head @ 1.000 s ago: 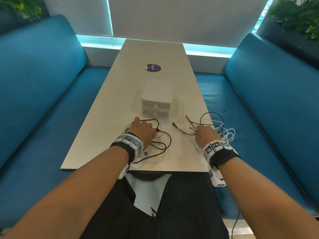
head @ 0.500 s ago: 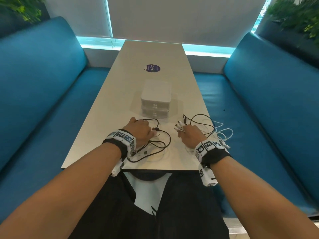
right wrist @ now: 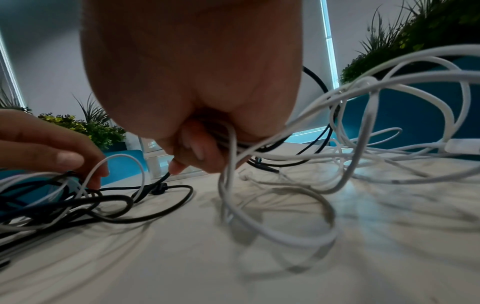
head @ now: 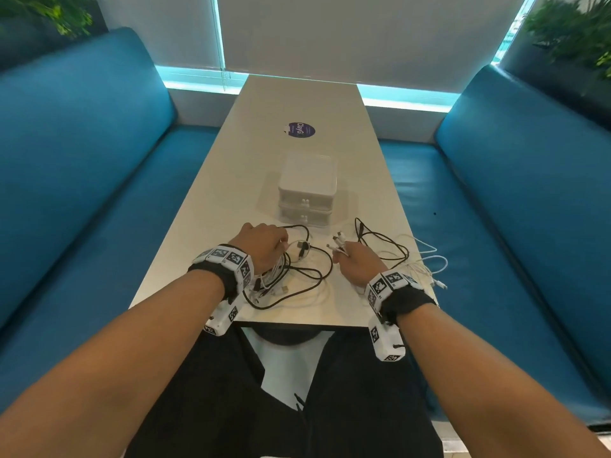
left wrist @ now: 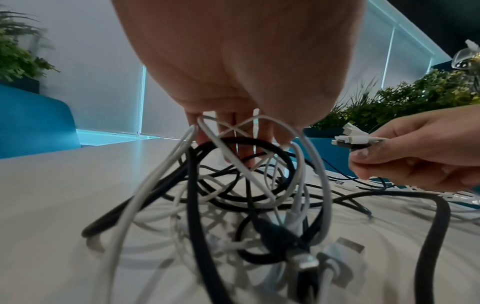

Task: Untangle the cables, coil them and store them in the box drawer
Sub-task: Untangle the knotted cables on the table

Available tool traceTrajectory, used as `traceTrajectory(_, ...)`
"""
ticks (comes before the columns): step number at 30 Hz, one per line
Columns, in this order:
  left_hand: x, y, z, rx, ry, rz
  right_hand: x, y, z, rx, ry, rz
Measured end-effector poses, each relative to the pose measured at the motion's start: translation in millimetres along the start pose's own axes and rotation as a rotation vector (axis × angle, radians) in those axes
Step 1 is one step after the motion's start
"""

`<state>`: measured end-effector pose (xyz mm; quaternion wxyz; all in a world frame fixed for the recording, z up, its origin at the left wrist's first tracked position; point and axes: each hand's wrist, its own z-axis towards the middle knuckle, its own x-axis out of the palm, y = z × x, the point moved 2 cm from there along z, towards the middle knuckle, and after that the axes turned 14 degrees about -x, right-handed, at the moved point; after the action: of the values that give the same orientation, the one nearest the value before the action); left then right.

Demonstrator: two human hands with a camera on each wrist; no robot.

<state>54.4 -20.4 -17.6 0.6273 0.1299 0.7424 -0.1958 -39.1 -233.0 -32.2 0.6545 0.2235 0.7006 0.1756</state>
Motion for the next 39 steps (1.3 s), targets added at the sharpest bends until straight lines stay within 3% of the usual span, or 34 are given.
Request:
traceTrajectory(5,-4.7,-17.5,7.6,-0.023,-0.006,0.13,0.5,4.4,2.7,0.0,0.008,-0.022)
traceTrajectory(13,-10.7,-49.9,16.6,0.143,0.094,0.35,2.4,4.4,3.7,-0.008,-0.007,-0.043)
traceTrajectory(17,-2.7,-54.2,29.4,0.138,0.08,0.421,2.7,3.8,8.0,0.029,0.033,-0.041)
traceTrajectory(26,-1.0,-54.2,37.2,0.094,0.052,0.475,-0.3,7.8,15.2,0.054,-0.022,0.017)
traceTrajectory(32,1.5,-50.2,38.1,0.049,-0.002,0.516,5.3,6.2,13.0,0.072,-0.006,0.037)
traceTrajectory(39,-15.1,-41.9,30.4,0.04,-0.245,0.474,0.8,6.0,12.6,0.068,-0.072,0.141)
